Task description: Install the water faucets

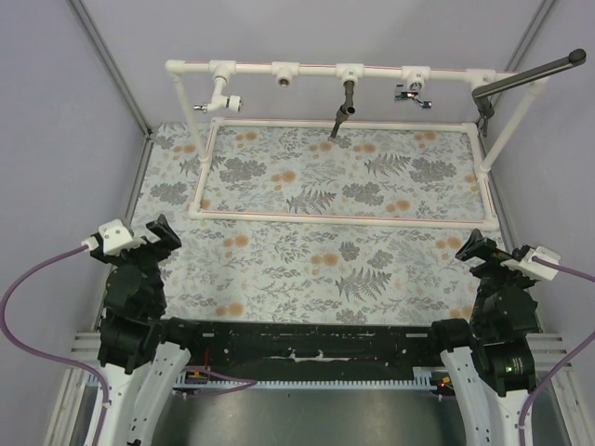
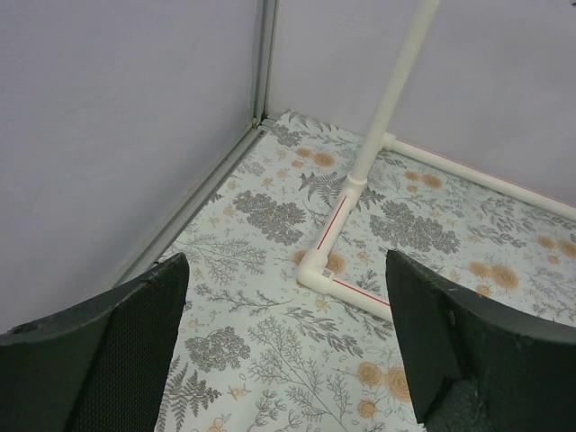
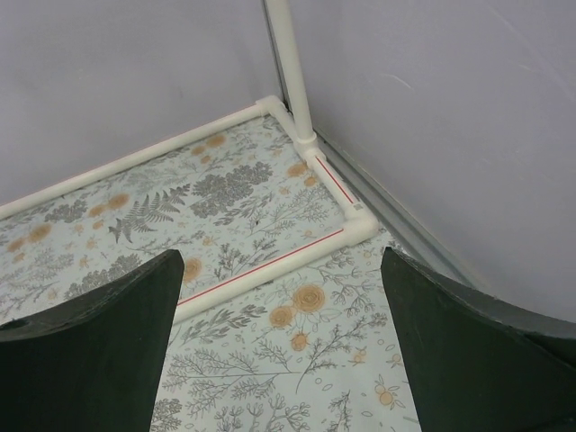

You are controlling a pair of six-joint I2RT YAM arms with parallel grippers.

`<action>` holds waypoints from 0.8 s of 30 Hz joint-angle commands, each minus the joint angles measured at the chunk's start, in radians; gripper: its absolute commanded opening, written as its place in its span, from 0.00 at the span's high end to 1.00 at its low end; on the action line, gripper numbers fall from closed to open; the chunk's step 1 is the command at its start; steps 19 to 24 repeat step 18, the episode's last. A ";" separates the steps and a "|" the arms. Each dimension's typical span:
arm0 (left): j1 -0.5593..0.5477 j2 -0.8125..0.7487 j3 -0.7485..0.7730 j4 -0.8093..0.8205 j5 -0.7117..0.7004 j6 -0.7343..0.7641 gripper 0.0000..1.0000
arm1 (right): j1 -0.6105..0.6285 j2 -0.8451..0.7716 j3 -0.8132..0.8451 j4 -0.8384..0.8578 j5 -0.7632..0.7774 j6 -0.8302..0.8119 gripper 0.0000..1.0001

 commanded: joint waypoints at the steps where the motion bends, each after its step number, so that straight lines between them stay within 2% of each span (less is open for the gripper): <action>1: -0.001 0.012 -0.018 0.013 0.007 -0.043 0.07 | -0.001 -0.002 -0.018 -0.023 0.032 0.040 0.02; 24: -0.001 0.080 -0.055 0.063 0.037 -0.059 0.07 | -0.001 0.027 -0.013 -0.043 0.017 0.055 0.02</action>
